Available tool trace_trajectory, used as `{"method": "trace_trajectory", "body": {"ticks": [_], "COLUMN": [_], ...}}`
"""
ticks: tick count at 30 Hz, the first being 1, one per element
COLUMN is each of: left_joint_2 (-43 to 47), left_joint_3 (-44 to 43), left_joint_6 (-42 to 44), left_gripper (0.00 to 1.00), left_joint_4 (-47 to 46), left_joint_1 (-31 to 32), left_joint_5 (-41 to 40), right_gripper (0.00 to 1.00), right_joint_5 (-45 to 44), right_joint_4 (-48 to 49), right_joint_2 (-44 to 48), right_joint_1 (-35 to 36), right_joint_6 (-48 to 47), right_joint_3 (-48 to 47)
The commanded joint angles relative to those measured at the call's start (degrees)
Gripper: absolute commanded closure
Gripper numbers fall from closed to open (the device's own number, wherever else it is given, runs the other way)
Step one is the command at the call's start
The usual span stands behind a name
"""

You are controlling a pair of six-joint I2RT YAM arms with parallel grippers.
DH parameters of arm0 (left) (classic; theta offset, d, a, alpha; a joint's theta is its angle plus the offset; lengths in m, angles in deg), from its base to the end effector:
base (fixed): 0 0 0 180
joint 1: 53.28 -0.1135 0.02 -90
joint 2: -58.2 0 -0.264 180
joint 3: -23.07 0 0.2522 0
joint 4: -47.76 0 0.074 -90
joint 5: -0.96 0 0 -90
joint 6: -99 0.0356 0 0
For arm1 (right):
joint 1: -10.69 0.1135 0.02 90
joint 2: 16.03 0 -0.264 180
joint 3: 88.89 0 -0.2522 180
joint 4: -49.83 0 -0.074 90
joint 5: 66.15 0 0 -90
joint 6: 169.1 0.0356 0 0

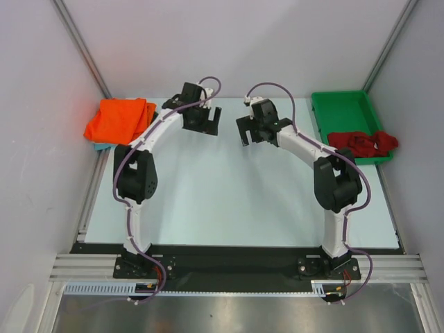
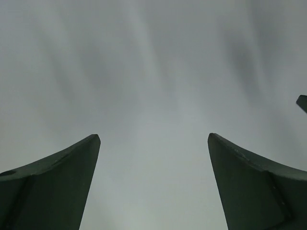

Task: Fold and stack the t-shirts
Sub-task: Grab the tshirt from the pile

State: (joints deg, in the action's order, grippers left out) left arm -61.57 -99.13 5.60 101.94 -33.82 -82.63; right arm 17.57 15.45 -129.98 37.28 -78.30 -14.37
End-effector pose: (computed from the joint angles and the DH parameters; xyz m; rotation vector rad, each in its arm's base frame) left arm 0.4426 -0.1606 0.2675 0.3959 2.4603 -0.3080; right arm 0.4102 0.2010 0.2432 -0.4627 2.2692 0.1158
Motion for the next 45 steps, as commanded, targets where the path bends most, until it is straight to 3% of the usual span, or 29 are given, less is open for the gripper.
{"method": "trace_trajectory", "body": {"ticks": [1, 3, 4, 6, 7, 9, 12, 14, 18, 24, 33, 39, 45], "left_joint_2": [0.06, -0.73, -0.99, -2.05, -1.79, -0.91, 0.84, 1.55, 3.31, 4.89, 1.38, -5.21, -6.18], "left_joint_3": [-1.06, -2.03, -1.60, -0.38, 0.50, 0.52, -0.54, 0.59, 6.30, 5.79, 0.62, -9.66, -11.26], "left_joint_6": [2.06, 2.61, 5.57, 9.70, 10.77, 11.40, 13.50, 16.13, 17.55, 22.46, 24.76, 21.60, 21.68], "left_gripper": [0.00, 0.00, 0.10, 0.11, 0.10, 0.03, 0.00, 0.00, 0.00, 0.00, 0.00, 0.00, 0.00], "left_joint_4": [-1.31, -1.75, -2.62, -5.87, -7.01, -6.59, -3.08, -1.06, -0.17, 2.64, 4.83, 10.11, 9.15], "left_joint_1": [6.62, 13.27, 15.41, 21.11, 22.27, 22.38, 20.27, 19.56, 19.56, 19.47, 15.26, 11.04, 10.16], "left_joint_5": [-4.94, -16.82, -23.57, -28.45, -29.26, -23.05, -19.16, -19.42, -19.60, -17.85, -19.42, -17.40, -17.67], "right_gripper": [0.00, 0.00, 0.00, 0.09, 0.12, 0.20, 0.20, 0.19, 0.18, 0.21, 0.23, 0.25, 0.29], "right_joint_5": [-0.24, 8.36, 10.92, 18.88, 21.81, 26.65, 22.29, 19.92, 19.91, 17.98, 9.72, 6.37, 2.68], "right_joint_4": [3.56, 2.87, -0.09, -1.09, -0.83, -1.00, 0.05, 1.99, 1.81, 0.14, -3.46, -3.11, -2.93], "right_joint_2": [1.36, 3.37, 3.65, 3.74, 3.39, 2.34, 1.79, 3.82, 3.92, 1.80, 2.50, 1.72, 0.75], "right_joint_1": [-1.44, -3.81, -5.65, -7.94, -11.52, -15.14, -20.69, -23.15, -29.47, -38.00, -44.43, -45.22, -45.40], "right_joint_6": [1.39, 0.71, -0.52, -4.66, -4.84, -3.27, -1.32, -4.82, -8.79, -7.91, -11.08, -12.57, -14.07], "right_joint_3": [0.22, -0.03, -1.08, -3.27, -3.81, -6.69, -6.81, -4.43, -4.25, -6.80, -3.47, -0.39, -0.39]}}
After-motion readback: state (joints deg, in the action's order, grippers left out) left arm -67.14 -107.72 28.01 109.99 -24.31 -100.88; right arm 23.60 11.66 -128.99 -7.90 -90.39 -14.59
